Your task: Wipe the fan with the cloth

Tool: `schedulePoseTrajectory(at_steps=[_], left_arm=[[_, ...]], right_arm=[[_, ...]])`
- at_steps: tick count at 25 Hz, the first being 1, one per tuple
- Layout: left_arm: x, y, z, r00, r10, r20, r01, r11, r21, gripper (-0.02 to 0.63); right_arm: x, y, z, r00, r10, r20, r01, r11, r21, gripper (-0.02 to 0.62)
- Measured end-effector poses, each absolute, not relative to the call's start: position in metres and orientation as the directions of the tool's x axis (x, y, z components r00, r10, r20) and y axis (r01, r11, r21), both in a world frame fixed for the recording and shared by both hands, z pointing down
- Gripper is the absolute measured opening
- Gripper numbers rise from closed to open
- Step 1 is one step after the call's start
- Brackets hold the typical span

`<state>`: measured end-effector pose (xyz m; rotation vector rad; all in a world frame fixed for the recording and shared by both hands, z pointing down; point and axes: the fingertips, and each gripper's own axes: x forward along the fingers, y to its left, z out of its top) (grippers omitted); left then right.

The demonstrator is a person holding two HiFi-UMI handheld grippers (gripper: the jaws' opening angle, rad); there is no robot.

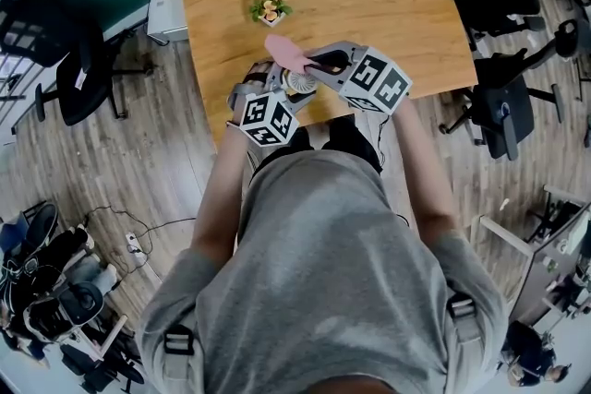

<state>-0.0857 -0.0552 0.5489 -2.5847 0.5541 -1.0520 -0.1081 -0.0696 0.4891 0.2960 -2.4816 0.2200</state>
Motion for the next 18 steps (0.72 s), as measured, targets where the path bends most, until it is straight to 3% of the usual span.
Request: schedulePoseTrajectory(at_steps=[12, 18], left_arm=[[-0.106, -0.074, 0.529, 0.710, -0.492, 0.504, -0.411, -0.871, -0.270, 0.390], [-0.117, -0.077, 0.517, 0.751, -0.492, 0.440, -0.461, -0.868, -0.184, 0.390]], right_arm=[[-0.104, -0.051, 0.484, -0.853, -0.082, 0.515, -0.204, 0.961, -0.186, 0.040], [-0.094, -0.046, 0.499, -0.797, -0.097, 0.596, -0.201, 0.973, -0.110, 0.040]])
